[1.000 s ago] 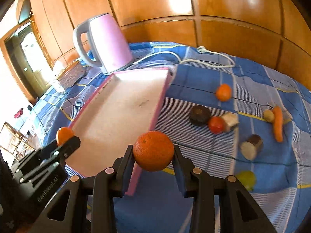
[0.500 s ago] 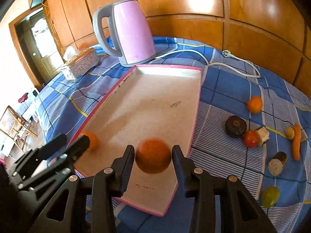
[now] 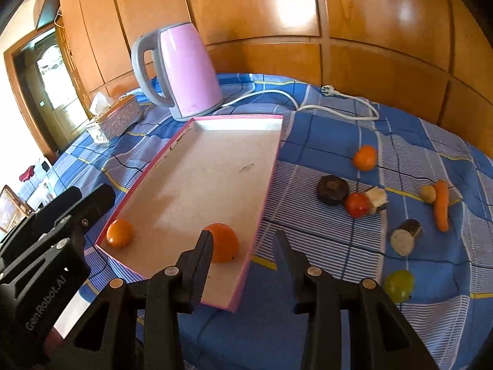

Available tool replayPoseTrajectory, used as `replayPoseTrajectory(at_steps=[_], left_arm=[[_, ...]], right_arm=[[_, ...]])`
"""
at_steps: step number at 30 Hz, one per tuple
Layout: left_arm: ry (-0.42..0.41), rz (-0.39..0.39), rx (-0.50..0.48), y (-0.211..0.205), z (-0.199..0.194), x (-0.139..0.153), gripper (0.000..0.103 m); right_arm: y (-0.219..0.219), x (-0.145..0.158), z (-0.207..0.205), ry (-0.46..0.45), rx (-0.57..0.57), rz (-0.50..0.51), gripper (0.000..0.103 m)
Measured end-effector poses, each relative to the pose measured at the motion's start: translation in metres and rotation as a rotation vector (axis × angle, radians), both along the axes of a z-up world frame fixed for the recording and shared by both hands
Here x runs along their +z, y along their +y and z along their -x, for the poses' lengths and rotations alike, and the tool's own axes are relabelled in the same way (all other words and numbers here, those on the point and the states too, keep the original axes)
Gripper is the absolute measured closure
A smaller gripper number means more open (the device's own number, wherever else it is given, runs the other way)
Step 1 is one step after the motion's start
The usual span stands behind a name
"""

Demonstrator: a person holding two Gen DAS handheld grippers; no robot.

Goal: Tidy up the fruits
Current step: 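Carry both oranges over the pink tray and open both tools to drop them, then withdraw both tools from the tray and move the left tool toward the green lime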

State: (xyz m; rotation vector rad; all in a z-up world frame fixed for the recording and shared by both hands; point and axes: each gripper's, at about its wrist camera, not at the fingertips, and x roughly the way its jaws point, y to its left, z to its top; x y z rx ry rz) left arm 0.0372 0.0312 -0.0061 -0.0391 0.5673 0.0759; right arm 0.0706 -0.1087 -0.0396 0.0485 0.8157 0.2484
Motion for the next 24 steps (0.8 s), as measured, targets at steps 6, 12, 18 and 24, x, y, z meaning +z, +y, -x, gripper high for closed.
replayPoseTrajectory(at_steps=[6,12,18,24], left_arm=[[-0.023,-0.022,-0.025,-0.009,0.007,0.007,0.054],[-0.038,-0.039,-0.063,-0.022,0.012,0.011,0.054],[-0.052,-0.056,-0.107,-0.037,0.019,0.014,0.054],[-0.052,-0.074,-0.158,-0.054,0.022,0.014,0.054]], right_arm=[[-0.005,0.001,0.007,-0.008,-0.012,-0.002,0.062],[-0.017,0.001,0.012,-0.012,-0.046,0.001,0.062],[-0.036,0.001,0.017,-0.015,-0.096,-0.005,0.062],[-0.054,0.000,0.021,-0.013,-0.141,-0.010,0.062]])
